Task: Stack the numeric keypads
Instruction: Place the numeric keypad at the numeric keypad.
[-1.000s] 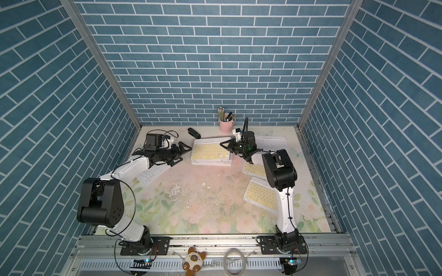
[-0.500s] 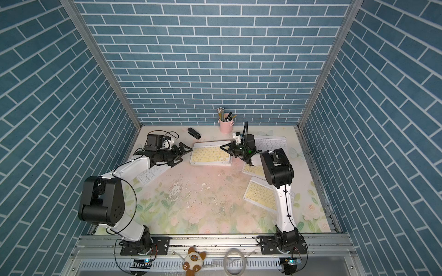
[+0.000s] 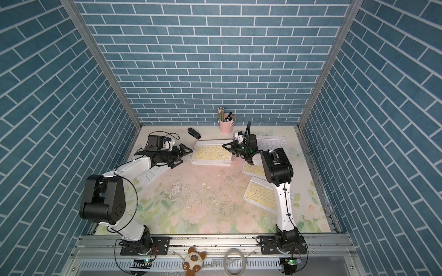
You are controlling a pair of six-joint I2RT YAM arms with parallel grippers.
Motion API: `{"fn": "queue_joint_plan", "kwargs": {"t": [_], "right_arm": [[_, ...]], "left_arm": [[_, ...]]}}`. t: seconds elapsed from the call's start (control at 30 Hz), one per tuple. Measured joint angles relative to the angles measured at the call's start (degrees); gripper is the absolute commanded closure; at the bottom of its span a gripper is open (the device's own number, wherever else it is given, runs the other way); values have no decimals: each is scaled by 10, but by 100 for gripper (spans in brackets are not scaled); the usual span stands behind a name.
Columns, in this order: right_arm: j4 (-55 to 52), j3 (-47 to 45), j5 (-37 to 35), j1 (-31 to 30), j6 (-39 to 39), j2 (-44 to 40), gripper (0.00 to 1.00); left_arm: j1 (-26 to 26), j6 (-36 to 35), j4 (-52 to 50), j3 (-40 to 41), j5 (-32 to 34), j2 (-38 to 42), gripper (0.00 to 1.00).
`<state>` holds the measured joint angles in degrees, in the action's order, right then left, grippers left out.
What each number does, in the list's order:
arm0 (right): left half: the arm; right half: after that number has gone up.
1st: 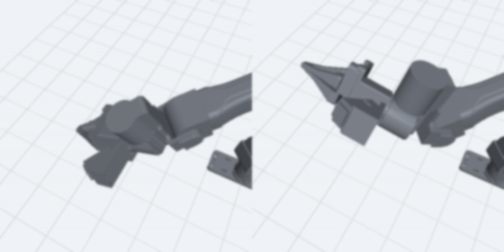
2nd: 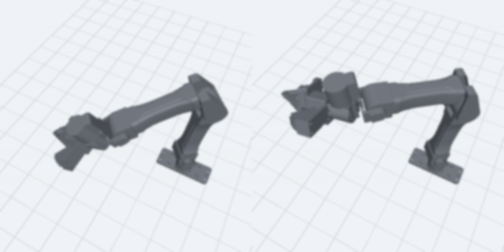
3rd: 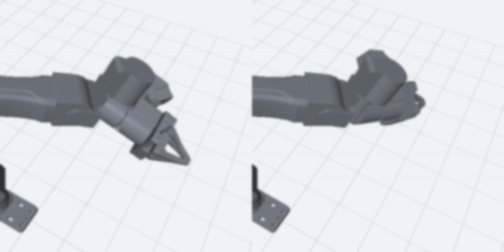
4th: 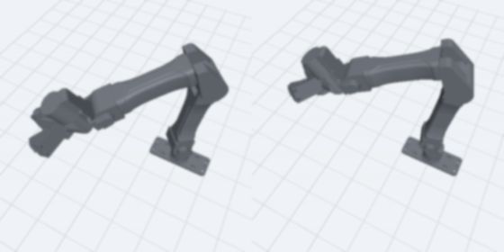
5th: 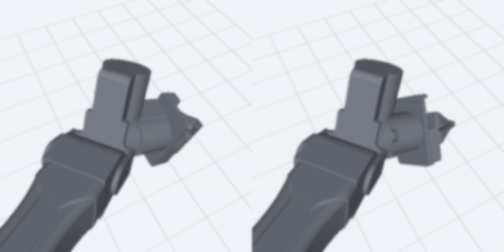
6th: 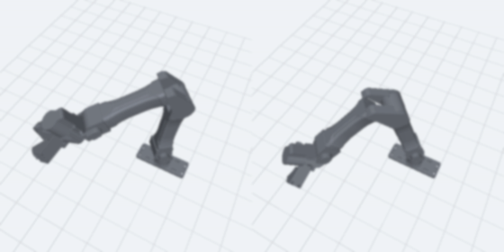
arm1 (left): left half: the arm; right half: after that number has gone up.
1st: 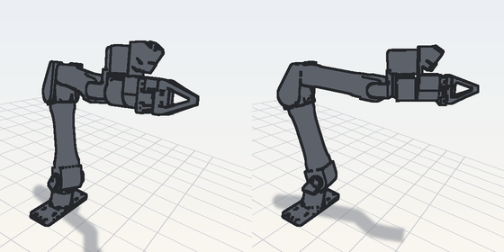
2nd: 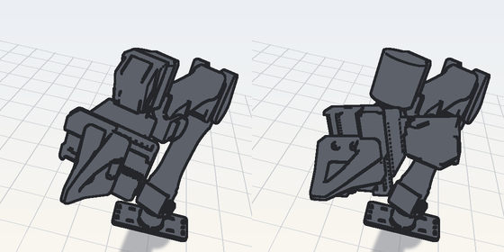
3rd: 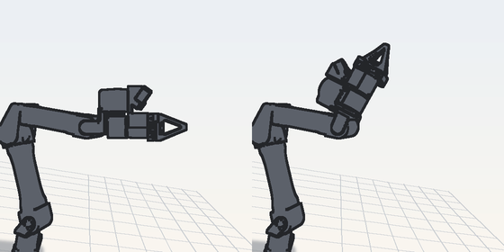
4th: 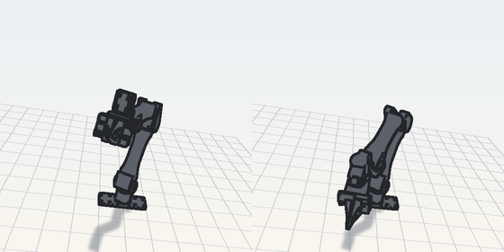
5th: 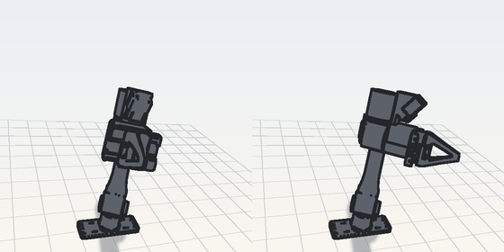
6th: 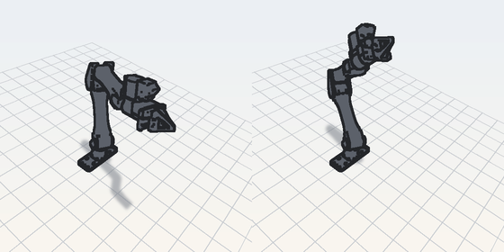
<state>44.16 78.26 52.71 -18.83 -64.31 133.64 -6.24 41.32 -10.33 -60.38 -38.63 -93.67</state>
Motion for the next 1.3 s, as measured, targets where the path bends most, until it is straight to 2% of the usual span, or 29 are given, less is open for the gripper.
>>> {"fn": "queue_joint_plan", "kwargs": {"t": [0.5,1.07,1.3], "right_arm": [[0,21,24,7,0,21,100],[-45,39,36,8,6,33,81],[-71,39,39,8,23,34,76]], "left_arm": [[0,0,4,0,0,-9,0],[0,0,11,0,0,-15,0],[0,0,11,0,0,-16,0]]}}
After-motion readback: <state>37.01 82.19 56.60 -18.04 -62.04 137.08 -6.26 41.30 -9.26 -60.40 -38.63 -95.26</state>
